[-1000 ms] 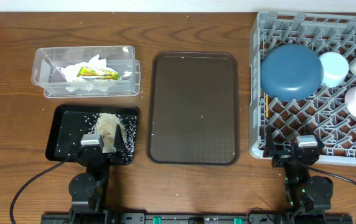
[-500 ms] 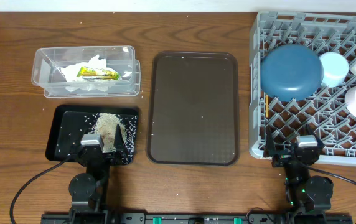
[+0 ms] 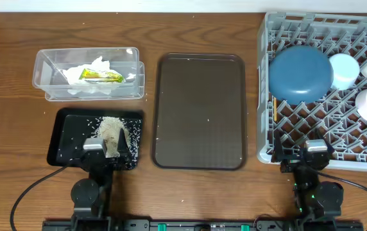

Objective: Sort waste into correct bins and load items into the dishwasher rack

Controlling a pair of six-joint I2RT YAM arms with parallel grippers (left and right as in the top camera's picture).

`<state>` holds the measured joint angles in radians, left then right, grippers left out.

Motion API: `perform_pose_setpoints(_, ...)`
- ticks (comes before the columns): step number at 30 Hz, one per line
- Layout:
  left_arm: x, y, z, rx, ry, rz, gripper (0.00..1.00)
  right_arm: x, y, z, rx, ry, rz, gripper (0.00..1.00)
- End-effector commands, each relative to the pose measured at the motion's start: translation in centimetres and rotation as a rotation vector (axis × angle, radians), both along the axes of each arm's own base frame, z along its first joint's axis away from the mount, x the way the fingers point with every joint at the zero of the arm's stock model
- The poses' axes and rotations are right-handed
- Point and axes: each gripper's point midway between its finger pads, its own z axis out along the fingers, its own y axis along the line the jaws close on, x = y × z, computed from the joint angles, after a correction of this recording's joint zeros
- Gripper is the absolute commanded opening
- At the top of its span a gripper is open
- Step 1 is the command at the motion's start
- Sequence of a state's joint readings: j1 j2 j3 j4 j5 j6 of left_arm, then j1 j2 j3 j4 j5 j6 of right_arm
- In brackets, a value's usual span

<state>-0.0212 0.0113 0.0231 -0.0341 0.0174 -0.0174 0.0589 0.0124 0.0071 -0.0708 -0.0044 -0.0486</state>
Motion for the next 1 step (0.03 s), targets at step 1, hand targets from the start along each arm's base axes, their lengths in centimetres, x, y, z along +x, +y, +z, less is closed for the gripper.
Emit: perform_pose_setpoints(1, -0.09, 0.28, -1.69, 0.023, 0.05, 0.011, 0.9, -0.02, -0.23, -0.03, -0.011, -0.001, -0.006, 0.99)
